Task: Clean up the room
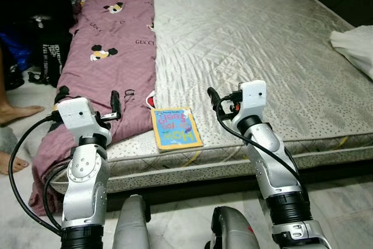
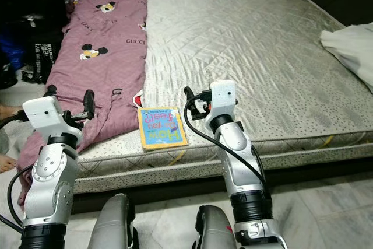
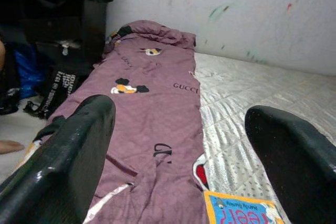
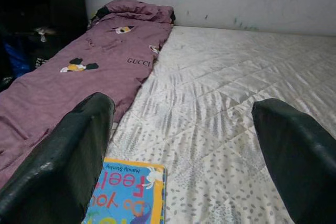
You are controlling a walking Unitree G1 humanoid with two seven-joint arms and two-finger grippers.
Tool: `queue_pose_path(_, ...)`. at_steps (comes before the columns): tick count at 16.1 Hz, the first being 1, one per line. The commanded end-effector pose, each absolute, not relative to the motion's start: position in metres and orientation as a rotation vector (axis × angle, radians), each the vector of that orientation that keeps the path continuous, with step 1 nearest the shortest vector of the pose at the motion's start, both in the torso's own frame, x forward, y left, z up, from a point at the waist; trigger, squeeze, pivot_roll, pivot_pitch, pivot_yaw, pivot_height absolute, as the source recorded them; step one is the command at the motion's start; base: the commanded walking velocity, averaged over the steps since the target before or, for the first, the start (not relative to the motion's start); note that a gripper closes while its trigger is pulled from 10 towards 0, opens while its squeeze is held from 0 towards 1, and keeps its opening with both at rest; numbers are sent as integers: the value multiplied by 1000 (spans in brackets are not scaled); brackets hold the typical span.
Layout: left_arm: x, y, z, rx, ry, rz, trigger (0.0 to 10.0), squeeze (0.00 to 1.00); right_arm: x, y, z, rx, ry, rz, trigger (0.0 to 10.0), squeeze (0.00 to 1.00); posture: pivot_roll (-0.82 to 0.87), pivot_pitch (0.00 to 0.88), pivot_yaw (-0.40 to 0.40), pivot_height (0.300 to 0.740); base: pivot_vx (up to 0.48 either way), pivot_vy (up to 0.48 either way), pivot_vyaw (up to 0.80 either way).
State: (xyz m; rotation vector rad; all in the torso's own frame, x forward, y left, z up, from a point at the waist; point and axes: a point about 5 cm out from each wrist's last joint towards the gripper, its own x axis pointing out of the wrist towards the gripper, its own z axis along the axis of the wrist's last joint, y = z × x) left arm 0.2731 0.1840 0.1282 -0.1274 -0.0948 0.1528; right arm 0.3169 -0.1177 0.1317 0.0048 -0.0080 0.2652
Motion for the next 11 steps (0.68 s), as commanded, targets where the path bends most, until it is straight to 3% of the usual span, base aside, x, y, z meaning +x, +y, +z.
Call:
queue_pose_path(1,275,182,129,-123,-95,137,10000,0,318,-117,132,6,-12,274,10000,0,-103,4,-13,608,0,0,0)
queue_pose_path(11,277,184,134,-95,-114,153,10000,0,319,-118,129,-14,3,268,10000,0,-102,15,-14,595,0,0,0)
